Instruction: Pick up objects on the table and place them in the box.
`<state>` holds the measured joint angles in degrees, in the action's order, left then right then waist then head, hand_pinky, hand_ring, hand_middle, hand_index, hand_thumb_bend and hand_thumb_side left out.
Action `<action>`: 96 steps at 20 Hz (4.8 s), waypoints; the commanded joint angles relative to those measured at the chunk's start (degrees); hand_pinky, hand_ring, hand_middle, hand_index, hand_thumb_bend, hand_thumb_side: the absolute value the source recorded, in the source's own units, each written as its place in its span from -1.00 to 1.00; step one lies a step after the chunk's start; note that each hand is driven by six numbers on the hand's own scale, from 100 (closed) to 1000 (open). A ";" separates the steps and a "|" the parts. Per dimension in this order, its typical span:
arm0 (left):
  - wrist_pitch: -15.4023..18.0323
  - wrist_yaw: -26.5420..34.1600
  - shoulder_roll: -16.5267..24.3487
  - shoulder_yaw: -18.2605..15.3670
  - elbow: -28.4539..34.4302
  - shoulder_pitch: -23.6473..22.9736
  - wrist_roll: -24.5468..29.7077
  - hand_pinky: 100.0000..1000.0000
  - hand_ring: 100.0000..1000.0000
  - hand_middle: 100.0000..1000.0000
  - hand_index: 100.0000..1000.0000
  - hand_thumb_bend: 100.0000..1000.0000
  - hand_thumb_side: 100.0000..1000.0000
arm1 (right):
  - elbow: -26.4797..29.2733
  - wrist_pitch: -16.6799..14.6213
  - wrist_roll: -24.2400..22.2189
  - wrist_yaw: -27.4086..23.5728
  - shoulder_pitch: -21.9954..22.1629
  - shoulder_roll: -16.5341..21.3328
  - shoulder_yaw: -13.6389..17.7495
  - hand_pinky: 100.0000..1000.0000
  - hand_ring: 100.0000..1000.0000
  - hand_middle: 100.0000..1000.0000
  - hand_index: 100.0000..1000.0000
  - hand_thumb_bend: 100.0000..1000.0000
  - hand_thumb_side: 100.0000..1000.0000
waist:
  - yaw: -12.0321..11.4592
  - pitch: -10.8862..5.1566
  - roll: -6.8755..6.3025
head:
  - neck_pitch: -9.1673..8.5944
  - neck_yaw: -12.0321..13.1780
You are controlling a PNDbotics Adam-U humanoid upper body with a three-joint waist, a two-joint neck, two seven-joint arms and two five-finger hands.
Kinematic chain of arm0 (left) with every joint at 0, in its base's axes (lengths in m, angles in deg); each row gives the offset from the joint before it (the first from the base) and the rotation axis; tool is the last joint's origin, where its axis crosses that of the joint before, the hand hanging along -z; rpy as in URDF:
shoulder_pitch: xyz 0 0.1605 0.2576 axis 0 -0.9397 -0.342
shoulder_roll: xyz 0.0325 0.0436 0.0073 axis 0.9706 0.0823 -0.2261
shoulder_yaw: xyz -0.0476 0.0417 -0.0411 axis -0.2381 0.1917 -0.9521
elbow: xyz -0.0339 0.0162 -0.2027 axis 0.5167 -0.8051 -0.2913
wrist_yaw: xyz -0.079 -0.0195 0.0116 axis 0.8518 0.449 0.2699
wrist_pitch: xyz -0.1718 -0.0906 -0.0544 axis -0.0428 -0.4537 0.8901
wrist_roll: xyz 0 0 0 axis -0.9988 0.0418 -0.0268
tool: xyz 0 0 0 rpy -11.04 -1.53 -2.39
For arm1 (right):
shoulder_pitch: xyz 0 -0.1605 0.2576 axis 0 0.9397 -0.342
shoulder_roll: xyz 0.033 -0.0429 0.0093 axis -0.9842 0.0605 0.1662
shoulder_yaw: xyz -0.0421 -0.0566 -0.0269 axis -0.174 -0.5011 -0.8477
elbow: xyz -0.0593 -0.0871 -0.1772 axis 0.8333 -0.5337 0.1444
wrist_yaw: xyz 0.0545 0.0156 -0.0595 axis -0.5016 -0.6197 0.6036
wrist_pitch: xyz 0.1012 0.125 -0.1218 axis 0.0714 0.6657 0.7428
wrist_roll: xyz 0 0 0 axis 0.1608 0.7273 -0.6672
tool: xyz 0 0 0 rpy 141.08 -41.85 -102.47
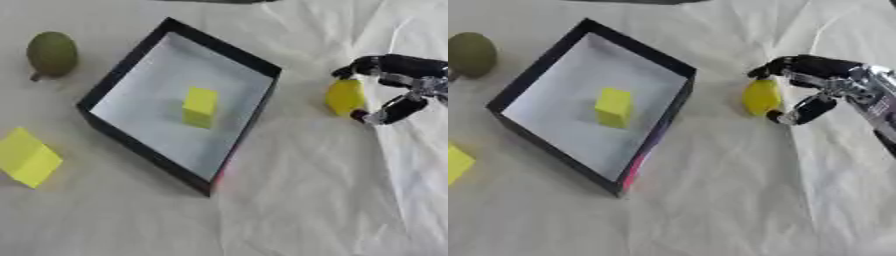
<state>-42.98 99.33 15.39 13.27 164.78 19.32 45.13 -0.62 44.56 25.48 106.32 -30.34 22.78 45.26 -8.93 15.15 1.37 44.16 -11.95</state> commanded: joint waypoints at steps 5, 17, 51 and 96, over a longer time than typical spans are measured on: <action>0.02 -0.01 0.70 -0.05 0.63 0.26 0.38 0.61 0.49 0.36 0.60 -1.00 0.31 | -2.31 1.30 0.21 0.63 -0.84 0.01 -0.32 0.89 0.52 0.13 0.58 -0.79 -0.92 | -0.32 0.34 -0.77 | -0.44 -0.19; -0.01 -0.11 0.90 -0.05 0.68 0.09 0.60 0.61 0.49 0.35 0.60 -1.00 0.30 | 2.71 7.85 8.37 -8.22 -0.51 1.20 1.22 0.77 0.11 -0.32 0.14 -1.00 -0.85 | -0.11 -0.04 -0.52 | -0.29 0.23; 0.01 -0.36 4.36 0.90 0.38 -0.93 1.56 0.62 0.50 0.36 0.60 -1.00 0.28 | 7.47 -6.36 -11.02 -0.29 -41.92 -5.76 -22.94 0.52 0.24 -0.05 0.22 -0.38 0.32 | 0.06 -3.37 1.96 | -0.04 -2.03; -0.14 -0.46 5.11 0.30 0.73 -0.11 1.25 0.62 0.51 0.37 0.61 -1.00 0.27 | -8.25 -15.54 -9.44 7.66 -42.12 -19.93 -19.98 0.77 0.62 0.46 0.81 -0.87 -0.56 | -1.01 -3.04 3.73 | -0.04 -2.92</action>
<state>-43.29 98.99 18.55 14.25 164.50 18.91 46.60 -10.63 30.28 18.05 116.81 -71.60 0.12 23.84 -9.97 13.44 5.19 44.22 -15.03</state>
